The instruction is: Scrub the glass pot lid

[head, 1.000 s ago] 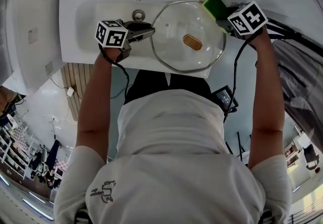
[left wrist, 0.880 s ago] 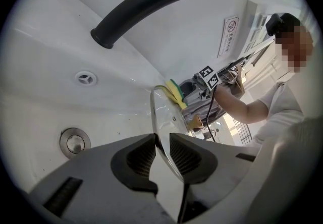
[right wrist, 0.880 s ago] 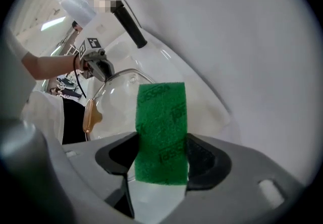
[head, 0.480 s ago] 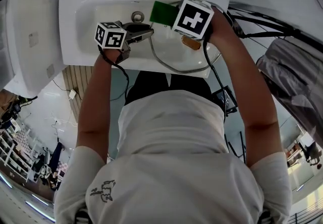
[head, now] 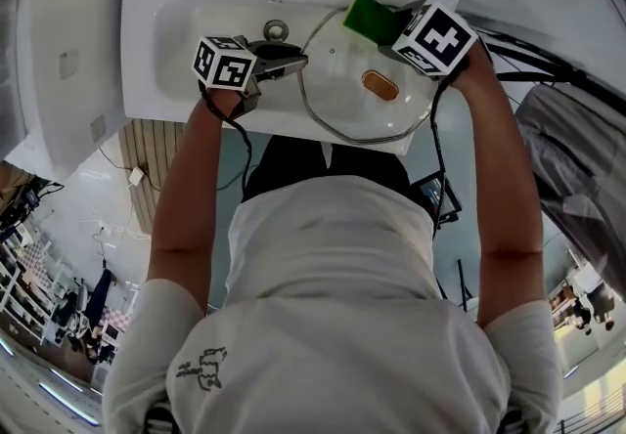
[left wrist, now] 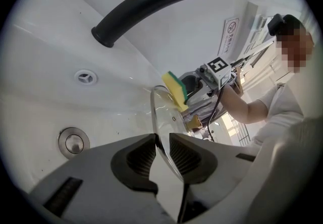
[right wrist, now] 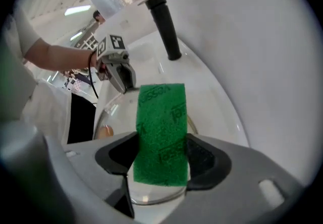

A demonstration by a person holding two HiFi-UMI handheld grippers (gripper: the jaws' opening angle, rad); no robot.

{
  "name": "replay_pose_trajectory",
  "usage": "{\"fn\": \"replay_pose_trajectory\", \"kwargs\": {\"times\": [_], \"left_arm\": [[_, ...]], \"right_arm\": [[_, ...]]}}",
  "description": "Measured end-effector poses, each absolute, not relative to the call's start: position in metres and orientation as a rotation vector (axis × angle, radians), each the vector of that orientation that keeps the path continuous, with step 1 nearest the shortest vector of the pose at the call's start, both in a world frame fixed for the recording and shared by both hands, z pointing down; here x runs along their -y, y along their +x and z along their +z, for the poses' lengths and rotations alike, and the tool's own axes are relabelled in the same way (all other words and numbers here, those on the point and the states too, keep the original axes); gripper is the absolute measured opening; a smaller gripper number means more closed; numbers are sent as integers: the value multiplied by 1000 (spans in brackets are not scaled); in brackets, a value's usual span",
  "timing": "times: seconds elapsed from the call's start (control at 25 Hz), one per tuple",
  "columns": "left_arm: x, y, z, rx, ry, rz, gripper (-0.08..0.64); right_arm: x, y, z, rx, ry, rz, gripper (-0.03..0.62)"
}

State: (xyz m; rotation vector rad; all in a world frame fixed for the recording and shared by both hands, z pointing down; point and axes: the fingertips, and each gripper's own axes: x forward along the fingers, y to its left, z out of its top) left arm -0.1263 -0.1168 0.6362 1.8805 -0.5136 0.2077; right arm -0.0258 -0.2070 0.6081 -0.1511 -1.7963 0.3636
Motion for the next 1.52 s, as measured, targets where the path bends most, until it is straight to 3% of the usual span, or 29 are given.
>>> {"fn": "replay_pose_trajectory", "kwargs": {"times": [0.24, 0.44, 0.8, 0.92, 1.16, 1.52], "left_arm": [[116, -127, 636, 519, 1860, 183, 84], [116, -126, 637, 508, 1850, 188, 84], [116, -126, 637, 508, 1833, 186, 83], [117, -126, 637, 512, 1833, 184, 83], [116, -128, 638, 517, 1836, 175, 78], [116, -127, 637, 524, 1832, 174, 77]], "right_arm": [[236, 52, 620, 1775, 36, 528, 290], [237, 86, 621, 1720, 72, 475, 290], [170, -15, 594, 1812, -176, 299, 291], [174, -16, 603, 1774, -179, 218, 291], [183, 15, 607, 1818, -110, 335, 291], [195, 122, 622, 1780, 142, 537, 291]]}}
